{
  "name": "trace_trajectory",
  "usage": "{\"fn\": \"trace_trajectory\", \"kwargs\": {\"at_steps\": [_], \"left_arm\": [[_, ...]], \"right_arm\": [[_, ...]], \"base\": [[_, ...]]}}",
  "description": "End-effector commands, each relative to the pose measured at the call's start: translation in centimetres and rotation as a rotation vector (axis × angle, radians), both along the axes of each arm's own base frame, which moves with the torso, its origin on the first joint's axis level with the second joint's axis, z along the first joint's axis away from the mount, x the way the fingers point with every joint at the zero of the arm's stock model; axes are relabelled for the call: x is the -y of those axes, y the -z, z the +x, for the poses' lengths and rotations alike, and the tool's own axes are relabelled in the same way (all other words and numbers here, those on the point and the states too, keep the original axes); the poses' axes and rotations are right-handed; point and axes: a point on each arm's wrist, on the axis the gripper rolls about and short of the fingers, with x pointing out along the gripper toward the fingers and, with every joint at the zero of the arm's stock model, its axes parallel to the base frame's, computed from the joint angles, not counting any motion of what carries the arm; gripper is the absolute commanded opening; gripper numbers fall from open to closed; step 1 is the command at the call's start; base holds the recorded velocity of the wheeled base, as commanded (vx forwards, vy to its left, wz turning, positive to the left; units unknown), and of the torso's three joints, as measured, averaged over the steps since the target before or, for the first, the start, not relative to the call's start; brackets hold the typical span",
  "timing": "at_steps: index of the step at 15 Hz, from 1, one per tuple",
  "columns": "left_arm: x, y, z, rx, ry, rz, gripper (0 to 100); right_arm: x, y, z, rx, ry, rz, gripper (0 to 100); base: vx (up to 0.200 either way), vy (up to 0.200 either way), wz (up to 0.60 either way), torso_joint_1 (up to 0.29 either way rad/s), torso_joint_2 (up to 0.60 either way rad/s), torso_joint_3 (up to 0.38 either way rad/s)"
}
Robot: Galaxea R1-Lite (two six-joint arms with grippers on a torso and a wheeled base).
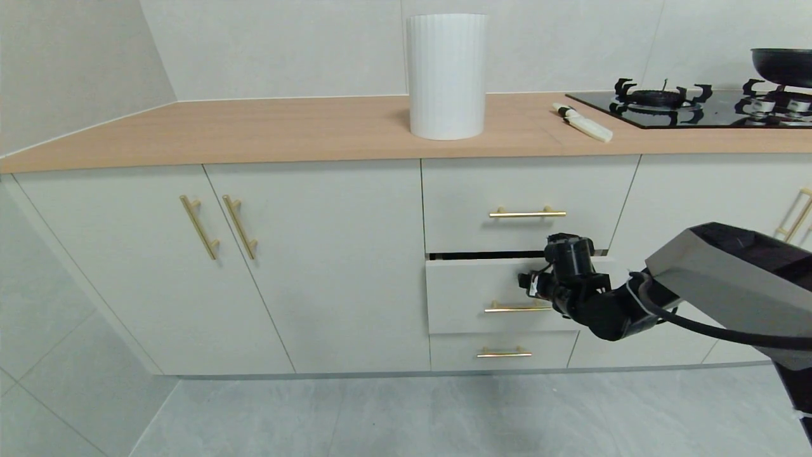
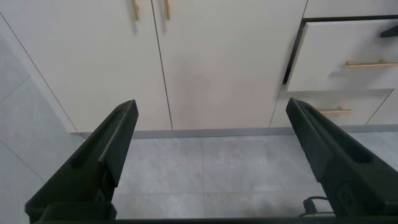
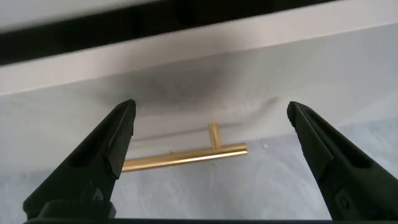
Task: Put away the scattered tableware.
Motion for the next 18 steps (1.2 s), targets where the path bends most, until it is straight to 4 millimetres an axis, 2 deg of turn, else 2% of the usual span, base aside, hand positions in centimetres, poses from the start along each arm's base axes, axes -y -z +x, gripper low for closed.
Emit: {"fn": "trace_trajectory", "kwargs": {"at_steps": [1,11,18], "left_arm": [[0.0,0.0,0.0,-0.002,0.0,-0.001,100],[0.0,0.0,0.0,-0.002,0.0,0.0,100],[0.0,0.0,0.0,-0.002,0.0,0.0,100]], "right_arm": [[0.2,0.5,0.3,0.0,0.005,0.001,100],[0.4,0.7,2.4,0.076,0.027,0.033,100],[0.6,0.6,2.8,0.107,0.036,0.043,100]], "base": [[0.0,0.0,0.0,0.0,0.0,0.0],[0.0,0.0,0.0,0.0,0.0,0.0],[0.0,0.0,0.0,0.0,0.0,0.0]]}}
